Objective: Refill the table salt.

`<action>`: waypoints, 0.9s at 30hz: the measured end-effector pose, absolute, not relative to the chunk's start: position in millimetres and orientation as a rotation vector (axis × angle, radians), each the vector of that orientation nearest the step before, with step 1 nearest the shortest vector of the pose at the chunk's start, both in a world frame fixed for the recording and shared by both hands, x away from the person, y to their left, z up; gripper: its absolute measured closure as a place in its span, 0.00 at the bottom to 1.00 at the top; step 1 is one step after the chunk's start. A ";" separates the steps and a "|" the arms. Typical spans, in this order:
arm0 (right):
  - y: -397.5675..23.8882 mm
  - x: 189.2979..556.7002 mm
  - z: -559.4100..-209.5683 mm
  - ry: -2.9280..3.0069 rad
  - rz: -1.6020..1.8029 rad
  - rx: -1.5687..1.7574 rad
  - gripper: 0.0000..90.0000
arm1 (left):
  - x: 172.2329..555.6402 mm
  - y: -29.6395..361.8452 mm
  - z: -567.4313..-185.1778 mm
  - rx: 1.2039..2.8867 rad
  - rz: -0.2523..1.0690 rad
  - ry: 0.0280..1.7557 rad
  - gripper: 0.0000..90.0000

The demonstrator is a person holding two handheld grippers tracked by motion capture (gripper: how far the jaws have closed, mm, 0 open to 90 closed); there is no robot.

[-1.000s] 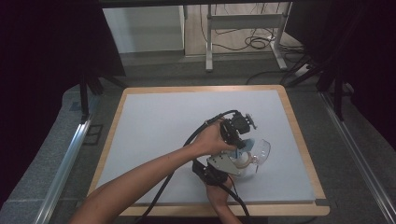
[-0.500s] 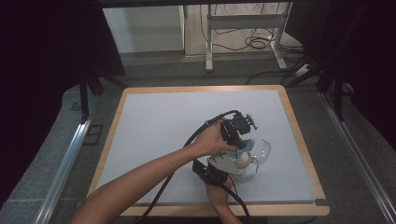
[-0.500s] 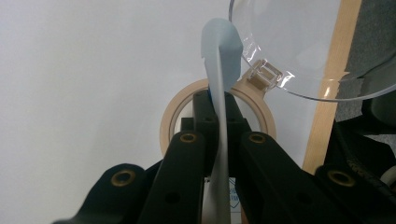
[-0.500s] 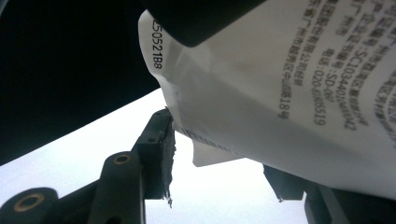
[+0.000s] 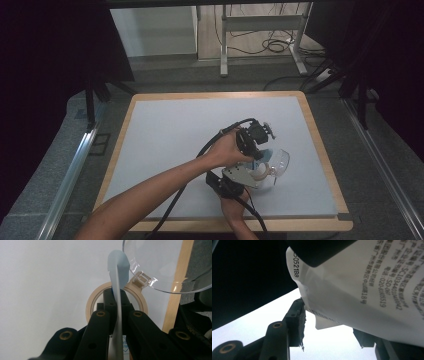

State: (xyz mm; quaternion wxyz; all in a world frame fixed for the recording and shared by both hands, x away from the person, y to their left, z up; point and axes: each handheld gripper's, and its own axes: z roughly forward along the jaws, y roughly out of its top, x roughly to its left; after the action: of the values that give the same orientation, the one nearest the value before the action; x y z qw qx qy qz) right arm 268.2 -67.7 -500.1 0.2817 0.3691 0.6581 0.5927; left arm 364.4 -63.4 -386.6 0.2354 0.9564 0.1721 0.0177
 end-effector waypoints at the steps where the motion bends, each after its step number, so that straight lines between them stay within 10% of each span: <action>1: -67.7 268.2 -500.2 1.763 1.587 0.989 0.55 | 364.5 -63.4 -386.7 2.625 0.048 0.472 1.00; 27: -68.0 268.2 -499.6 1.755 1.579 0.999 0.55 | 364.4 -65.3 -387.7 2.626 0.041 0.469 1.00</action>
State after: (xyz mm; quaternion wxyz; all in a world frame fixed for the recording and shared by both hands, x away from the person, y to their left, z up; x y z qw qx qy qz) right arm 268.2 -68.0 -499.6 0.2851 0.3737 0.6563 0.5903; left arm 364.4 -65.3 -387.7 0.2346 0.9568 0.1708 0.0148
